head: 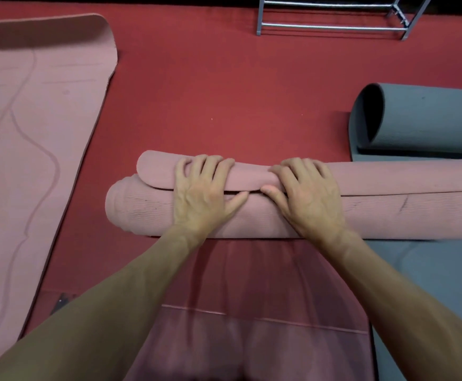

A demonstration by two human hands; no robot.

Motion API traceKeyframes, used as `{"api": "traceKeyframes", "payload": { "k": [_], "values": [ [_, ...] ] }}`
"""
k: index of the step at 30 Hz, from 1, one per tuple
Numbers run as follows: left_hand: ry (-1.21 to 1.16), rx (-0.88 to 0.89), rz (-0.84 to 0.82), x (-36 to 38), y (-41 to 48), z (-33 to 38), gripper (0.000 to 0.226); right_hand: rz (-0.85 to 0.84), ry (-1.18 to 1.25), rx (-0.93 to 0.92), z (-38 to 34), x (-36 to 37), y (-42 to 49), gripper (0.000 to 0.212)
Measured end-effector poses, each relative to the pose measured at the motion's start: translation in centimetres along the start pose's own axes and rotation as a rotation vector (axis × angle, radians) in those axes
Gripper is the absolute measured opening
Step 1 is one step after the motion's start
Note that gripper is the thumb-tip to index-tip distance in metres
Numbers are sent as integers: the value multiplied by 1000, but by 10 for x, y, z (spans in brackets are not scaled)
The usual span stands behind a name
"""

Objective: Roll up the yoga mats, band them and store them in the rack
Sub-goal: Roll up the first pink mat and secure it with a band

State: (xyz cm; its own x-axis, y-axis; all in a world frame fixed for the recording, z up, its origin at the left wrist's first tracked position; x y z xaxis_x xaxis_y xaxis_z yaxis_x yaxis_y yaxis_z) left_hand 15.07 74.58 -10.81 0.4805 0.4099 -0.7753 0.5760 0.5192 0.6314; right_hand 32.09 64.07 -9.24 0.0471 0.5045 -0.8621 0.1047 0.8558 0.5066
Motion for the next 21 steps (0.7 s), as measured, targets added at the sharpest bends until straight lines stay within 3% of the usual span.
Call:
{"api": "traceKeyframes", "payload": {
  "k": [4, 7, 13, 17, 21],
  "values": [
    [-9, 57, 48, -4, -3, 0, 48, -65, 38, -66, -4, -5, -24, 63],
    [-46, 77, 17, -7, -7, 2, 52, -168, 32, -47, -3, -2, -30, 78],
    [-67, 197, -122, -11, -22, 1, 80, -258, -5, -6, -11, -6, -33, 78],
    [-48, 202, -137, -13, -31, 2, 82, -274, 36, 16, -14, -15, -36, 76],
    [-62, 142, -186, -16, -35, 4, 86, -358, 106, 153, -15, -17, -33, 79]
  ]
}}
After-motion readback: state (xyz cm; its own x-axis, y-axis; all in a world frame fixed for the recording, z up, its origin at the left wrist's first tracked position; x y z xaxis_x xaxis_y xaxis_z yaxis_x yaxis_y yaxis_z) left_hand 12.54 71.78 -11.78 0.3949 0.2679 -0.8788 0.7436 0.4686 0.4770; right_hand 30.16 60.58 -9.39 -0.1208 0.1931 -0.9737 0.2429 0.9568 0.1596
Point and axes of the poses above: each hand's wrist, its own y-axis towards the middle knuckle, its own x-axis out of the palm, z = x × y, the point moved 4 cm from there along y, towards the middle knuckle, and after that the axes turned 1 degree about -y, right-handed, at the moved point
